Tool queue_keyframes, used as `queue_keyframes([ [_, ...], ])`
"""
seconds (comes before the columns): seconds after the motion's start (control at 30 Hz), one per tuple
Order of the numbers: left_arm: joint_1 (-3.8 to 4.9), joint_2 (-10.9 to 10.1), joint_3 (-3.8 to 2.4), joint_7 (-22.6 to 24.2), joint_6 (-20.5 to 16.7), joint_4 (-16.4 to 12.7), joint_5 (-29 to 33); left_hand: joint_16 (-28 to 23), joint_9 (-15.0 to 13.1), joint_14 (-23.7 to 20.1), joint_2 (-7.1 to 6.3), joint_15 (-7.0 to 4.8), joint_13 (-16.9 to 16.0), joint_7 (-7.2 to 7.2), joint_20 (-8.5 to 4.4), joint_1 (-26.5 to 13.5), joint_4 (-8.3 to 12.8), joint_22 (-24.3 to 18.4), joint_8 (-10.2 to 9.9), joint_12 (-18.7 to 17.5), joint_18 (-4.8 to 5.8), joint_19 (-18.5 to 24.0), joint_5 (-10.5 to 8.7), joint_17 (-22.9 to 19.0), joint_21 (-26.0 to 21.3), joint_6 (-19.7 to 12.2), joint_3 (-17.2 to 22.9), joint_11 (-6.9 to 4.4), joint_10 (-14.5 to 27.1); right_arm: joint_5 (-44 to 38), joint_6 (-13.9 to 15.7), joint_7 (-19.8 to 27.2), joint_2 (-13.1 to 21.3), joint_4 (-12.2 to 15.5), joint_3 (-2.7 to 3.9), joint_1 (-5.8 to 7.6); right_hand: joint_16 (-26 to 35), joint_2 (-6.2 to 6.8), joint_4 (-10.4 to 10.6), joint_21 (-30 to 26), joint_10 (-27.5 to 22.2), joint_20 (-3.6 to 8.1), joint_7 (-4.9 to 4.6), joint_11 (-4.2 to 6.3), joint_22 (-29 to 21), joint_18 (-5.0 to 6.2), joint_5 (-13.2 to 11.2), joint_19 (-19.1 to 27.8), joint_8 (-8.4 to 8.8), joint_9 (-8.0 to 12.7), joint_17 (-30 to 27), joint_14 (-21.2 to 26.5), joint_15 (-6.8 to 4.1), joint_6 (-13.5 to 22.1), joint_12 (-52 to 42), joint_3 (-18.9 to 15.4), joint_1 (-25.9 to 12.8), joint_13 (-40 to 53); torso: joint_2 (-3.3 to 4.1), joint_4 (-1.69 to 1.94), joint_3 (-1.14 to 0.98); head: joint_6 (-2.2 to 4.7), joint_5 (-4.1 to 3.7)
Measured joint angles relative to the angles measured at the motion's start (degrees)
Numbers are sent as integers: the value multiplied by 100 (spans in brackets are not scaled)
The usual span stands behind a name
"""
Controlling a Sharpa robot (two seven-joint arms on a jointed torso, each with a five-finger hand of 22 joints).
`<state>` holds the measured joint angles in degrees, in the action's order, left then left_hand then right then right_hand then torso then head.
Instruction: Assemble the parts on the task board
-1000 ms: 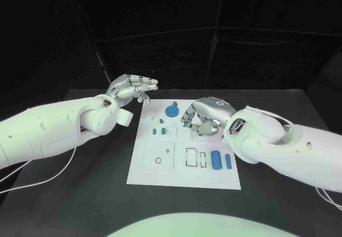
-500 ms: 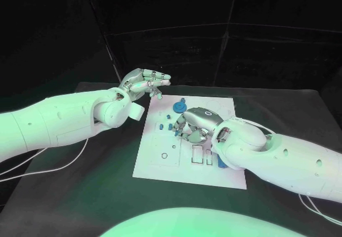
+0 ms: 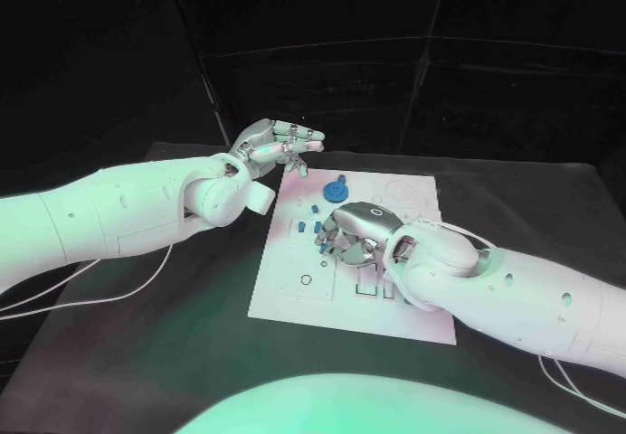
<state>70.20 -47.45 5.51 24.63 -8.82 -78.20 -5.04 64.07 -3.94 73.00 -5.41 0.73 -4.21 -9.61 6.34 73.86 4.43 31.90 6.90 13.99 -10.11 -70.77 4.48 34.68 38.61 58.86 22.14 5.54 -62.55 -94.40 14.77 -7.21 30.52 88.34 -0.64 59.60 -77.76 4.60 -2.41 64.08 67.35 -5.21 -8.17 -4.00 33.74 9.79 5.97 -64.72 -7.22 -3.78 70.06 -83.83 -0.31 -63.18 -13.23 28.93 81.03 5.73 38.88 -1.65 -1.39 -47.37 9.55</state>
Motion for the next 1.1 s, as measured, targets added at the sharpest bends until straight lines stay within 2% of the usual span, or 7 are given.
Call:
queue_keyframes([
  [0.37, 1, 6, 0, -11, 2, 3, 1, 0, 0, 0, 0, 0, 0, 0, 20, 0, 0, 1, 0, 0, 0, 20, 0, -13, 0, 0, 0, 0, 0, -8, -134, 35, -4, -41, -21, -41, 0, 13, 0, 0, 0, 0, 0, 0, 0, 0, 0, 0, 14, -4, -5, 0, 0, 0, 0, 0, -31, -5, -1, -1, 1, -67, 38],
  [1.1, 1, 18, 0, -29, 12, 19, 2, 0, 0, 0, 0, 0, 0, 0, 20, 0, 0, 1, 0, 0, 0, 20, 0, -12, 0, 0, 0, 0, 0, -42, -358, 36, 1, -33, -31, -64, 0, -1, 0, 0, -21, 0, -10, -21, 0, 0, 0, 0, 35, -1, -5, 0, 0, 29, 0, -1, -45, -9, -5, -4, 1, -113, 37],
])
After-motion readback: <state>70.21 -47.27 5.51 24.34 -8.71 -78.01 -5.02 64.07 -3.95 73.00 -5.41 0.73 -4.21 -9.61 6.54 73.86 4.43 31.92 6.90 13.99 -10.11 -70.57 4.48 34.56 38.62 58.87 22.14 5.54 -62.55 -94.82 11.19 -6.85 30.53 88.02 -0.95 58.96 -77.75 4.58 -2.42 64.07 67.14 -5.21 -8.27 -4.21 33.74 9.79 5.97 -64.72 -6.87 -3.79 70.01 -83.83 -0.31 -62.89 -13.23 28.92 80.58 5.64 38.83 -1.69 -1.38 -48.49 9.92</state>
